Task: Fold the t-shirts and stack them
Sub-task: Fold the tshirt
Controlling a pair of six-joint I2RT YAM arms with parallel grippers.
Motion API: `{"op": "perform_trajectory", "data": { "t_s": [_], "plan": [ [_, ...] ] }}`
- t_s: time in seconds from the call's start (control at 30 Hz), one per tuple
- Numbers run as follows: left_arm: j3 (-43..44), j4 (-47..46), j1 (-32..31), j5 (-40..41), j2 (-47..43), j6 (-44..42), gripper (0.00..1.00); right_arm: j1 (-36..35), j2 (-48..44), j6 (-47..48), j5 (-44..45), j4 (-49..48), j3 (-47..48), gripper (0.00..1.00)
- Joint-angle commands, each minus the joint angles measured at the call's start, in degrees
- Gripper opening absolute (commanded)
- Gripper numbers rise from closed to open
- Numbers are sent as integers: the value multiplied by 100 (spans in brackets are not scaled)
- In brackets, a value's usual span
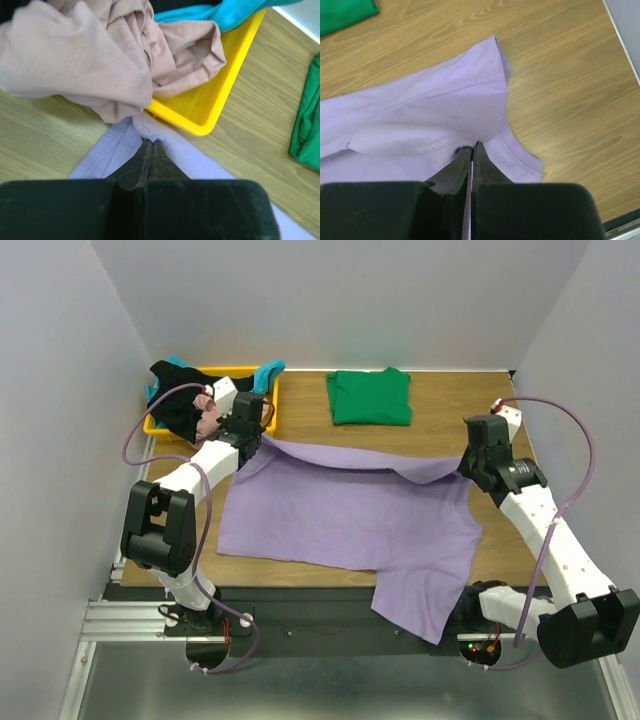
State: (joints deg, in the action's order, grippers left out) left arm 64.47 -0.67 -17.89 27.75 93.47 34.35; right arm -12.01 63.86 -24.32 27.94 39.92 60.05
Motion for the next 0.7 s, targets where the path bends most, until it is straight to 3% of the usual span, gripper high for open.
{"op": "perform_trajectory", "data": {
  "t_s": [0.0,0.67],
  "plan": [
    [408,-92,22,381,-215,-235,0,32,-154,-179,-122,349,-90,1],
    [101,339,31,539,171,309,0,32,-41,-530,-967,639,-372,1]
  ]
}}
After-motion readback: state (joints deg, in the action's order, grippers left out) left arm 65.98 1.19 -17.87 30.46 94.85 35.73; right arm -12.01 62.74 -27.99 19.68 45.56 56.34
